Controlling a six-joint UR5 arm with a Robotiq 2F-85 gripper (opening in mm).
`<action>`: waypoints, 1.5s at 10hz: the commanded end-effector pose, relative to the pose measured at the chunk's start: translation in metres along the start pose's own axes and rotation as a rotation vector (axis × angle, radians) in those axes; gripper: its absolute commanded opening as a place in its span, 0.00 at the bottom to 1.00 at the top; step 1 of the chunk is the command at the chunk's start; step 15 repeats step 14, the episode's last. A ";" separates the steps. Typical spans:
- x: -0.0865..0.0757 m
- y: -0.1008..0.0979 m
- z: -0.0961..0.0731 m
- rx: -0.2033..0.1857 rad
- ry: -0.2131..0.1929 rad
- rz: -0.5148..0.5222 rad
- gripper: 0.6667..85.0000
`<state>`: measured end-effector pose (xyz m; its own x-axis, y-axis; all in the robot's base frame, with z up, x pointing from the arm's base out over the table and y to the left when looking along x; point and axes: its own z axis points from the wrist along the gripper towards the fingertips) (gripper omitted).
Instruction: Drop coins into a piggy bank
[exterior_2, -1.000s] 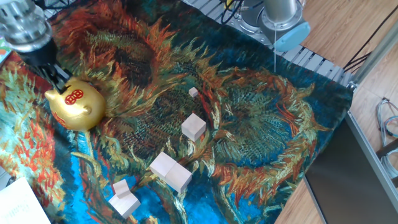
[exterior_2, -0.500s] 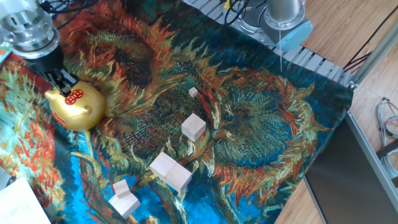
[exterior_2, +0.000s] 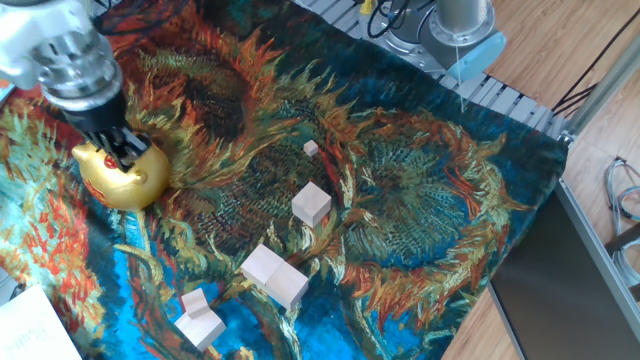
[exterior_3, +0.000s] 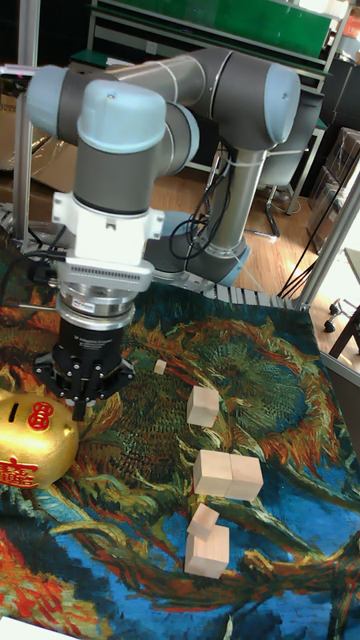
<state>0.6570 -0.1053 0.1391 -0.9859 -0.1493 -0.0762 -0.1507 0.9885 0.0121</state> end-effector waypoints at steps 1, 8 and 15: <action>0.005 0.012 0.001 -0.011 0.016 -0.022 0.01; -0.019 0.035 0.041 0.008 0.006 0.004 0.01; -0.029 0.061 0.049 -0.029 -0.018 0.044 0.01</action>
